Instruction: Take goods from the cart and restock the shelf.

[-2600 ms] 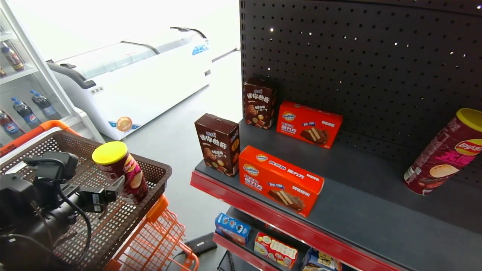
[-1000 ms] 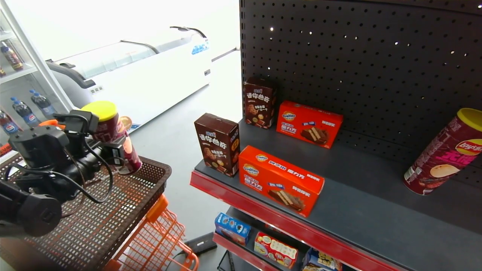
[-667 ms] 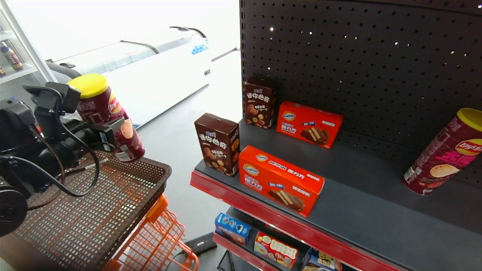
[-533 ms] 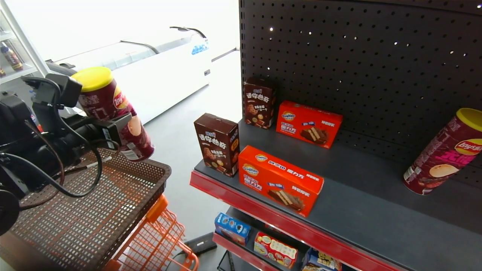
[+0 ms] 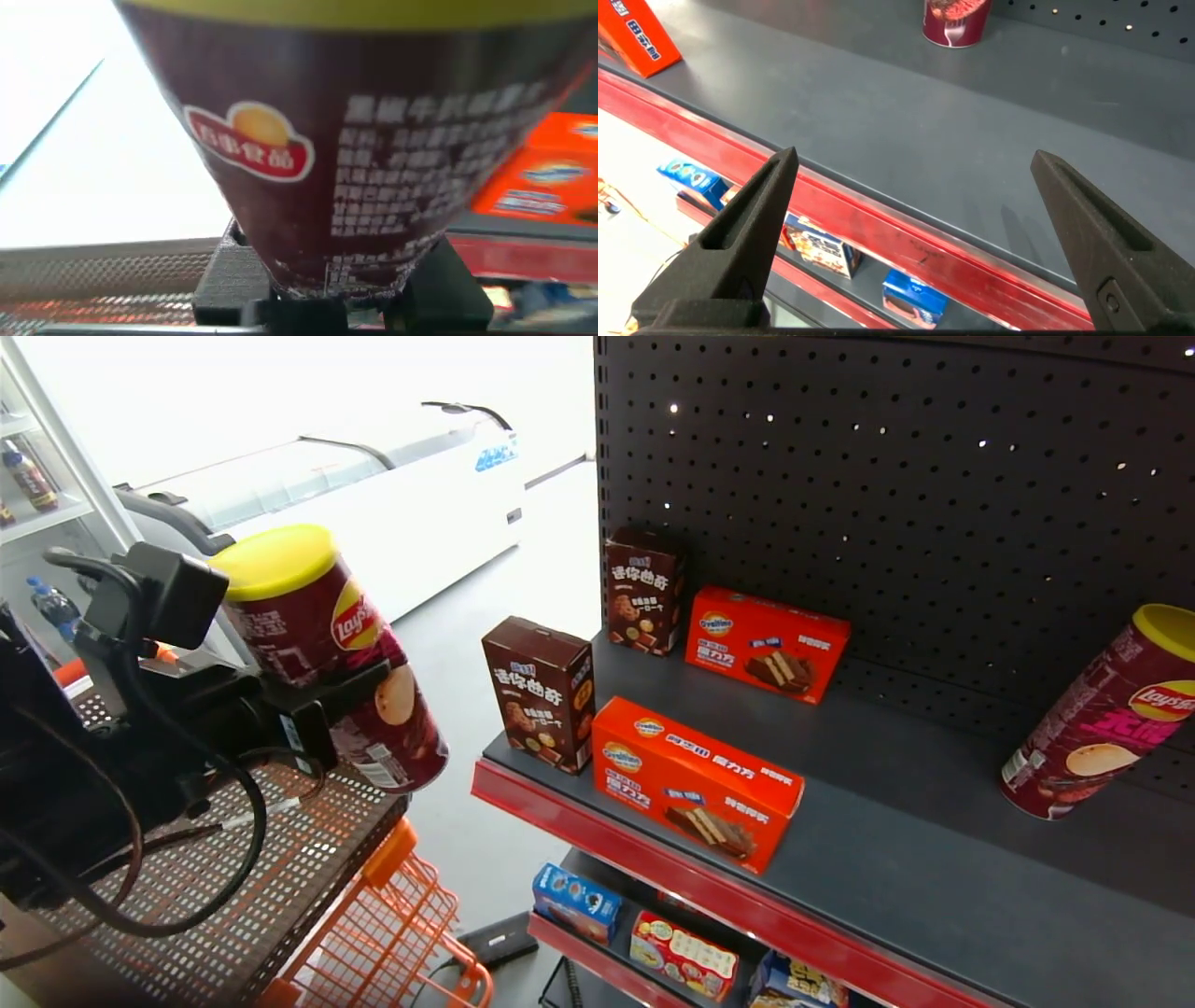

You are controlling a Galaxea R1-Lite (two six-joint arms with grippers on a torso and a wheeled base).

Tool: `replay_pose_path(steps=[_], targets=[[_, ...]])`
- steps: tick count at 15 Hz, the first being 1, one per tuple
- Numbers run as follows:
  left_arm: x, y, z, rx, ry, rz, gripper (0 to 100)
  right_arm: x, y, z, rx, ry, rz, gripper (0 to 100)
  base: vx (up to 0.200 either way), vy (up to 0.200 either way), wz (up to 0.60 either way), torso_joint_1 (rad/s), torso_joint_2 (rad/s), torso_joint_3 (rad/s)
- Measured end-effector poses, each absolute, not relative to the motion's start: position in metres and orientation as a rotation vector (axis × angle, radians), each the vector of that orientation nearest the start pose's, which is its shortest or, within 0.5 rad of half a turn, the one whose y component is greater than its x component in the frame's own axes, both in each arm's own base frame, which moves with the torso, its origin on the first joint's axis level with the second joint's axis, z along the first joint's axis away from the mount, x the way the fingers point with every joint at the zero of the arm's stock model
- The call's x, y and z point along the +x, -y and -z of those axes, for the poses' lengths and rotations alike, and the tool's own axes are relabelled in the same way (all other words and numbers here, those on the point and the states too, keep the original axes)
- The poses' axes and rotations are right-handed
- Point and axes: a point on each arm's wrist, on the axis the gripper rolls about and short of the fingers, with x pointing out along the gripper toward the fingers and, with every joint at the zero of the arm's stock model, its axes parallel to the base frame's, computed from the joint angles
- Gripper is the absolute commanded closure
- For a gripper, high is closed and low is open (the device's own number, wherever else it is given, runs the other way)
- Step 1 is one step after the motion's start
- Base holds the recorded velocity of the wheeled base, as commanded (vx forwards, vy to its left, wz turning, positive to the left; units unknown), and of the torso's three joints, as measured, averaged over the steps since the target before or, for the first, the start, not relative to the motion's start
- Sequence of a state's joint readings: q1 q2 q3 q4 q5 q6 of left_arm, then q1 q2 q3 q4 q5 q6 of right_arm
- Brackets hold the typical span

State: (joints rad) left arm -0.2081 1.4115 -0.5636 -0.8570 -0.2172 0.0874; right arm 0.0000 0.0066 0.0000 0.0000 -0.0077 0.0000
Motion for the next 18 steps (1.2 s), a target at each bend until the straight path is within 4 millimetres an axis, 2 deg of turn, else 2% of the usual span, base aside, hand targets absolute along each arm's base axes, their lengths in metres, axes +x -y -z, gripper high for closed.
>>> replay_pose_path(steps=[2,5,11,14,18], targets=[[0.213,0.055,-0.213,0.082,0.028,0.534,100,-0.022,0.0,-0.076,0.0,-0.007,0.008,0,0.0,0.0,0.0,0.0,0.0,0.0],[0.205,0.055,-0.211,0.08,0.015,0.574,100,-0.022,0.0,-0.076,0.0,-0.007,0.008,0,0.0,0.0,0.0,0.0,0.0,0.0],[0.196,0.059,-0.226,0.063,-0.057,0.792,100,-0.022,0.0,-0.076,0.0,-0.007,0.008,0,0.0,0.0,0.0,0.0,0.0,0.0],[0.19,0.06,-0.234,0.066,-0.035,0.832,100,-0.022,0.0,-0.076,0.0,-0.007,0.008,0,0.0,0.0,0.0,0.0,0.0,0.0],[0.184,0.064,-0.231,0.067,-0.035,0.888,100,-0.022,0.0,-0.076,0.0,-0.007,0.008,0,0.0,0.0,0.0,0.0,0.0,0.0]])
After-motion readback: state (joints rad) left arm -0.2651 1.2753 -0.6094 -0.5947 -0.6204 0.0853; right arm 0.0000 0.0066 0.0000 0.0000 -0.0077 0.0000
